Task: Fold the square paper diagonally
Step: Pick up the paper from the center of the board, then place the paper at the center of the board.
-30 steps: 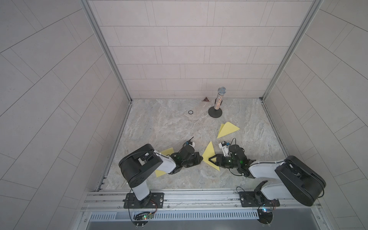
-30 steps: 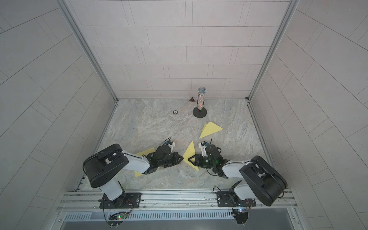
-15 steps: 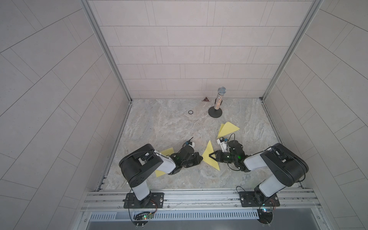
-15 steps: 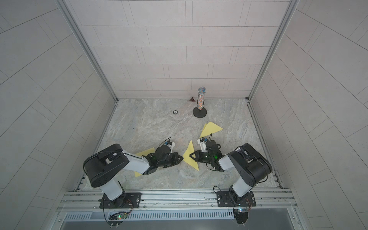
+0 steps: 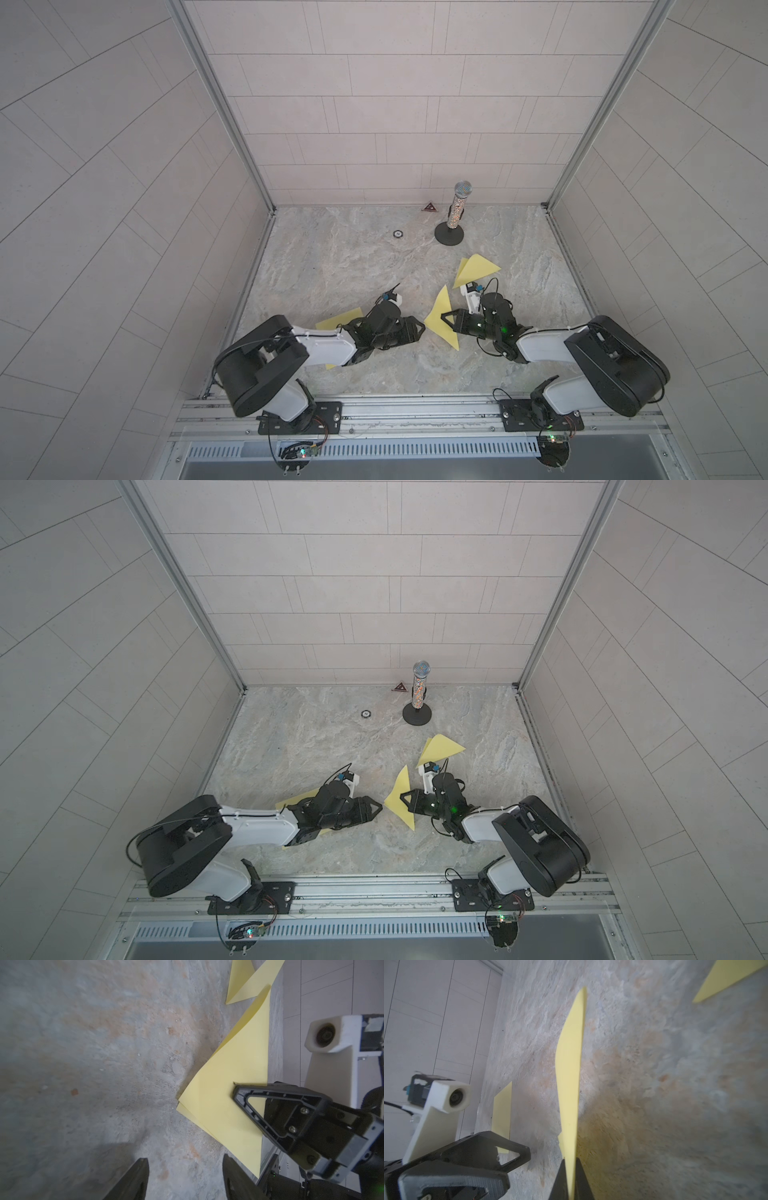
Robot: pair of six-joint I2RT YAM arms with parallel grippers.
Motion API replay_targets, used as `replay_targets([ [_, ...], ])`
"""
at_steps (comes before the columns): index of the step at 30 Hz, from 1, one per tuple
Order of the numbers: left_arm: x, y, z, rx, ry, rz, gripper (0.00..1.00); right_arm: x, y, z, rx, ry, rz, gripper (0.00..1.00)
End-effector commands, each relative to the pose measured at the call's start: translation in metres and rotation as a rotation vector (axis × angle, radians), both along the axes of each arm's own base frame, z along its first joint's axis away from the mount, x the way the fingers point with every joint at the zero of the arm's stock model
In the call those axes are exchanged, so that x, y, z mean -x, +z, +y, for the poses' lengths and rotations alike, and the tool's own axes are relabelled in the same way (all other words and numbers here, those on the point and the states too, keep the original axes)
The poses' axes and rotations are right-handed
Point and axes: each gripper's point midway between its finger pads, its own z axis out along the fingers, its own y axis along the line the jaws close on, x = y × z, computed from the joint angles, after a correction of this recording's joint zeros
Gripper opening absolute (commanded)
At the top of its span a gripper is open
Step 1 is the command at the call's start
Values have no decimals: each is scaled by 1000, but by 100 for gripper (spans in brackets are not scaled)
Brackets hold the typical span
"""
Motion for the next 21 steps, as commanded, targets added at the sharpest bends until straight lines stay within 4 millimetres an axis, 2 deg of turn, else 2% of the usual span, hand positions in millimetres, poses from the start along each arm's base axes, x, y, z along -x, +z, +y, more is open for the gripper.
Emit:
replay_targets([
  [1,0,14,31,-112,51,-60,65,-17,3,-21,11,-262,21,5],
  [5,1,37,78,-217,165,-142,66,-31,27,-30,-54,-555,-43,7],
  [8,4,53,110,-240,256,-203,66,-43,49,-17,-42,-653,-99,6],
  [10,7,64,126,-226,306,-245,66,-53,56,-14,-52,-728,-110,7],
  [14,15,72,150,-236,354,-270,68,-71,43,-16,-101,-888,-99,10],
  [21,25,68,163,-261,367,-244,68,-110,37,3,-142,-996,-142,13],
])
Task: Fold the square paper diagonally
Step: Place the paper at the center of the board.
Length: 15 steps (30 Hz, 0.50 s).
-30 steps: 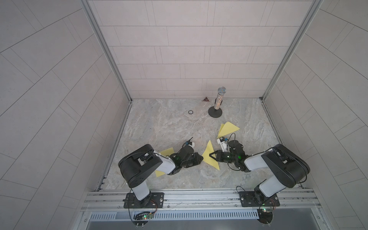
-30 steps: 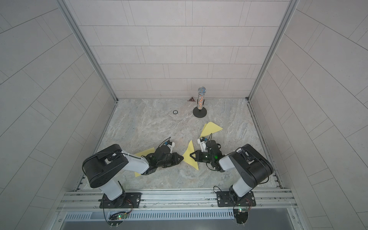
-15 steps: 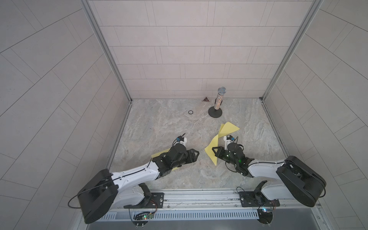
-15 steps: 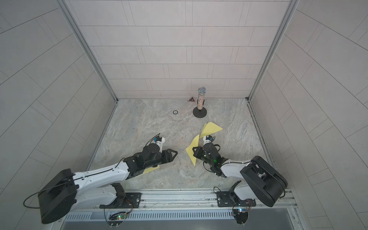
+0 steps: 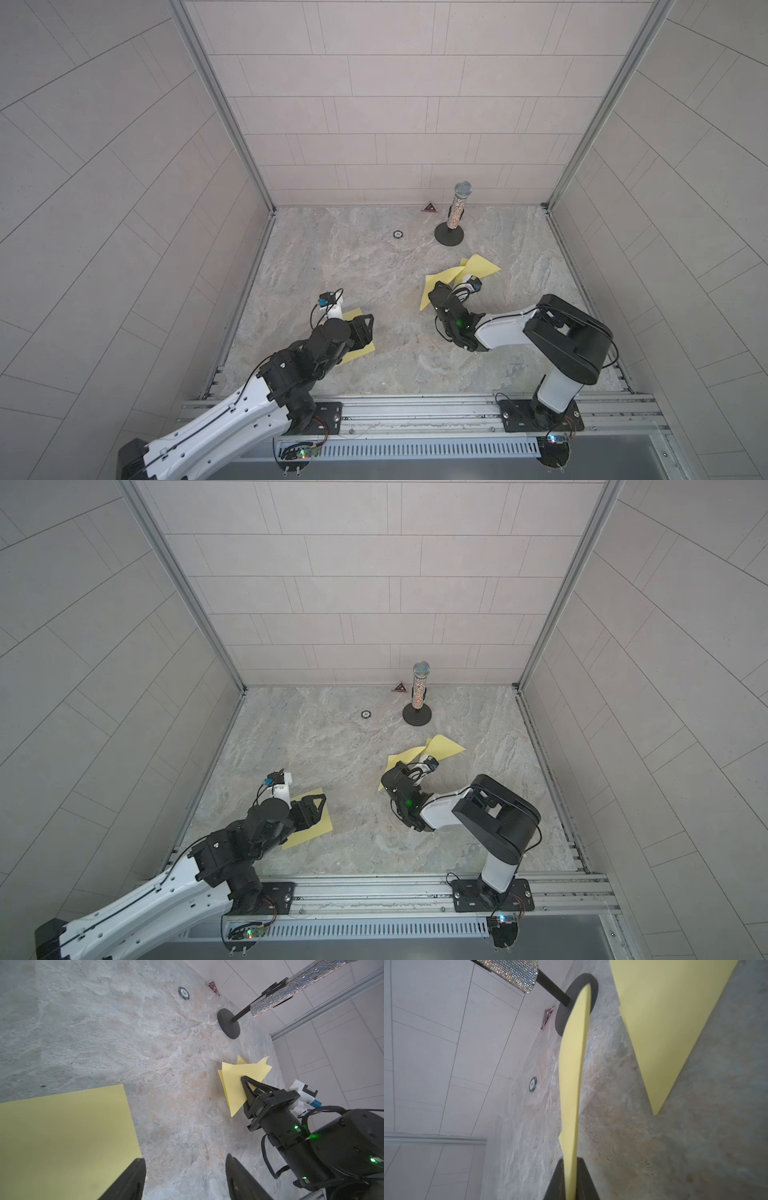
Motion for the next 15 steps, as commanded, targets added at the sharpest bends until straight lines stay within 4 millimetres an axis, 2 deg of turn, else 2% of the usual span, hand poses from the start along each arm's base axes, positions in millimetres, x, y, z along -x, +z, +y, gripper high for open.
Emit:
replay_targets([
  [1,6,-19,19,-72,41,42,68,-18,8,0,-51,-118,-50,14],
  [4,8,-23,22,-70,51,48,68,-27,-6,9,-59,-141,-24,19],
  [8,10,-26,30,-96,77,60,68,-38,-18,15,-37,-160,12,34],
  [11,10,-28,34,-109,93,68,68,-40,-23,21,-32,-140,54,48],
  [13,10,-29,36,-119,104,74,68,-36,-23,23,-18,-126,107,65],
  [15,10,-32,39,-134,117,87,68,-29,-22,23,-3,-115,178,75],
])
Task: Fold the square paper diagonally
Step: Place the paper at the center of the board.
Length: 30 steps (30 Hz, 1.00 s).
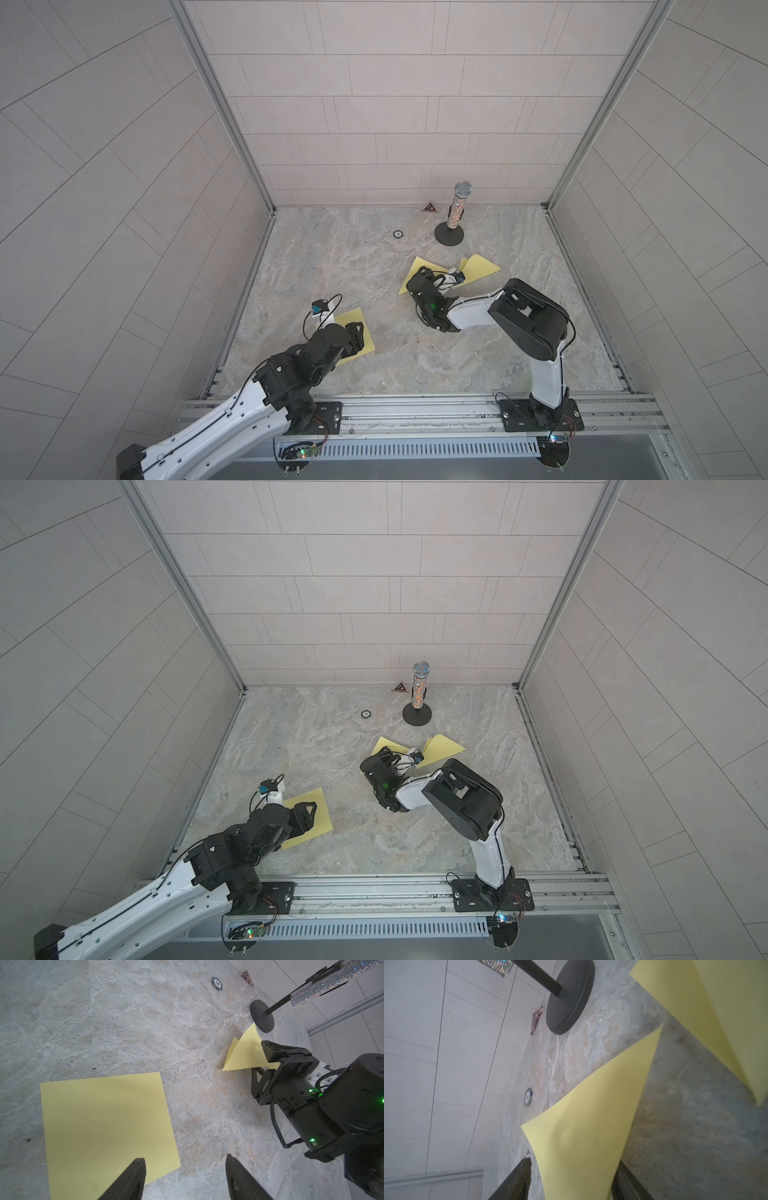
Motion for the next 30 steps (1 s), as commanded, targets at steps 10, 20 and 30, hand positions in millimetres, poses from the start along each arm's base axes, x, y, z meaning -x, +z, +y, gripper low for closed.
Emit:
replay_targets([
  [10,-3,-15,20,-97,83,86,68,45,-6,-5,-19,173,331,99],
  [20,-29,-32,23,24,127,227,68,75,60,-3,183,650,217,100],
  [30,-37,-66,14,-47,79,362,58,129,68,-81,444,805,244,99],
])
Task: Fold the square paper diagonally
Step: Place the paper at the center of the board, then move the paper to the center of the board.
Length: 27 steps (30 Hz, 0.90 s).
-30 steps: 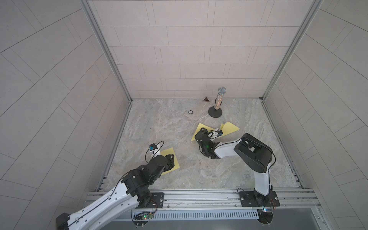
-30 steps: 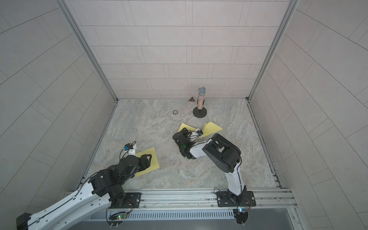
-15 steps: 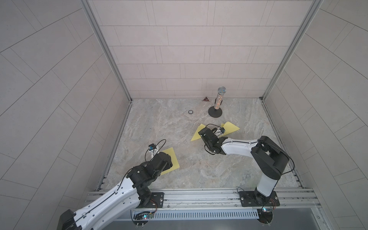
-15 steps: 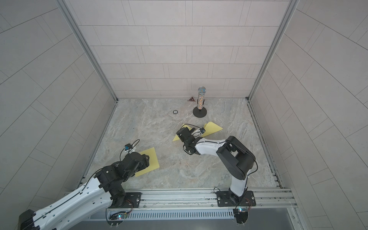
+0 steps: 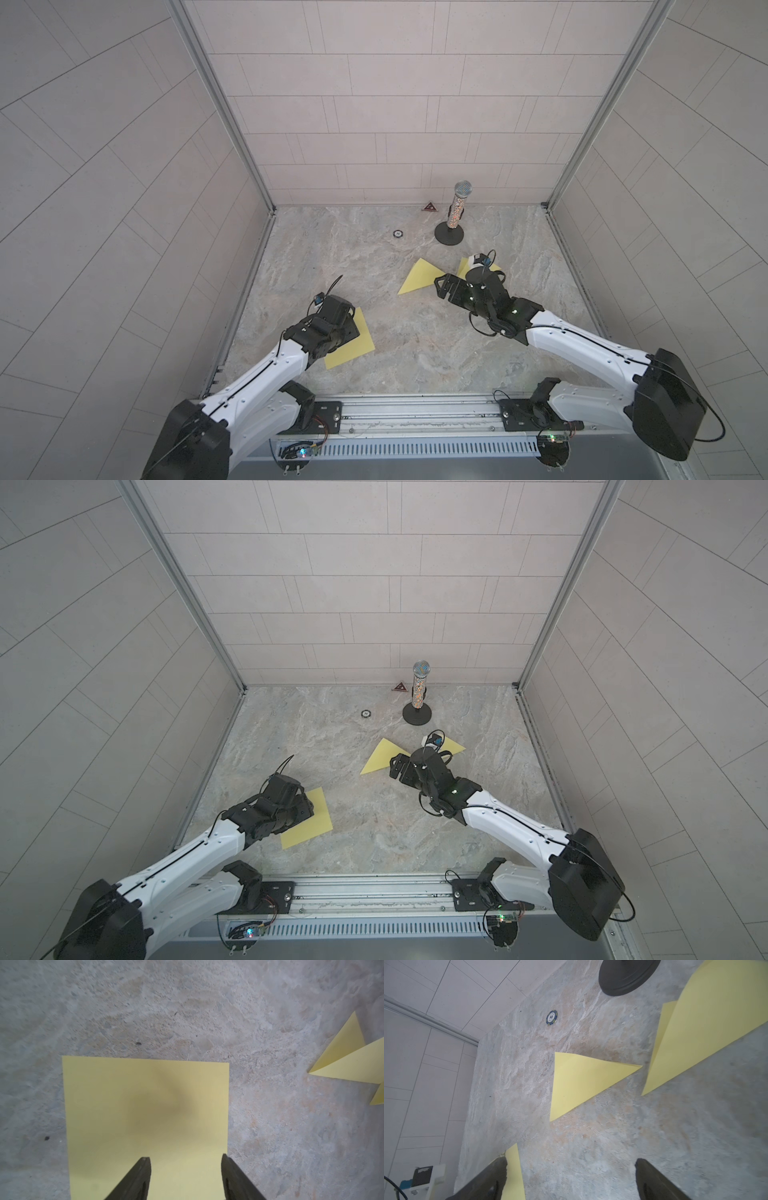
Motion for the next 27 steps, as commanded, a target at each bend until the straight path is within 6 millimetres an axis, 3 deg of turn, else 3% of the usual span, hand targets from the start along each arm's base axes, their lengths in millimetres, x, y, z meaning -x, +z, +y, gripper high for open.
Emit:
replay_targets([
  [1,-10,7,-14,38,-55,-13,58,25,-31,-29,173,89,102,99],
  [6,-4,-7,-23,88,-58,36,52,40,-48,-58,196,48,154,98],
  [13,4,-16,-34,147,-37,53,51,61,-72,-91,297,-41,267,100],
  [18,4,-17,-47,194,-16,28,50,66,-72,-105,235,-84,293,100],
  [20,3,-19,-50,230,5,16,48,69,-74,-111,198,-104,294,91],
  [22,1,-19,-58,285,23,5,46,74,-78,-117,169,-110,295,72],
  [27,-8,-12,-76,330,11,-29,46,85,-89,-117,128,-91,341,68],
])
